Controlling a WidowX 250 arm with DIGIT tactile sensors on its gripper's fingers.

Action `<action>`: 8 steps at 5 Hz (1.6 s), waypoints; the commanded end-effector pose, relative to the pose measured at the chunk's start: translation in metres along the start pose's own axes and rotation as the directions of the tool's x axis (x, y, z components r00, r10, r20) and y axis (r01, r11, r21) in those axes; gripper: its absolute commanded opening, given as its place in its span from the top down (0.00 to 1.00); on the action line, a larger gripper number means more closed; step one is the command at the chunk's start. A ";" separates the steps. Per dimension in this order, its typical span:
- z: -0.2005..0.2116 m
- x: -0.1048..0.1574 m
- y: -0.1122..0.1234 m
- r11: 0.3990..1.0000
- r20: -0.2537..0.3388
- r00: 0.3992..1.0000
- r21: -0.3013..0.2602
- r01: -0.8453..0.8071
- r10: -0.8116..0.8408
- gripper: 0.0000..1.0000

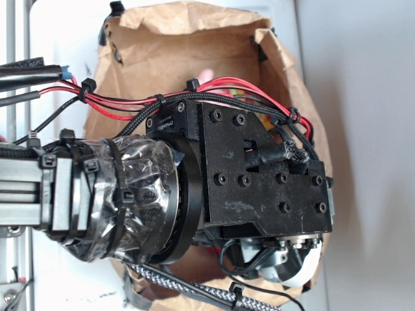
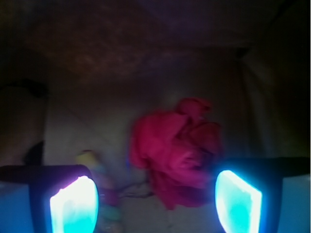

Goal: Grab the red paper.

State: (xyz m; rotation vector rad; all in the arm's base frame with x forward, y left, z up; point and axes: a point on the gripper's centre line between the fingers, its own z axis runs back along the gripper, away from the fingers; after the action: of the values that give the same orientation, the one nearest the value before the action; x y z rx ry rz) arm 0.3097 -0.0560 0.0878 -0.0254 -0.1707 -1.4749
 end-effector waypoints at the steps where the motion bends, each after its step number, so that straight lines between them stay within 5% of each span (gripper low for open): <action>1: 0.029 0.008 0.003 0.994 0.015 0.999 0.096 0.046 -0.048 0.00; 4: 0.029 0.008 0.003 0.994 0.015 0.999 0.096 0.046 -0.048 0.00; 5: 0.019 0.014 -0.011 0.992 -0.022 1.000 0.121 0.025 -0.022 0.00; 8: 0.007 0.029 -0.028 0.984 -0.004 1.000 0.175 0.025 -0.024 0.00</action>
State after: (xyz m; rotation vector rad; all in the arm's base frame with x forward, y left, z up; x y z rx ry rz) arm 0.2865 -0.0768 0.0778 0.0894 -0.2304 -1.4581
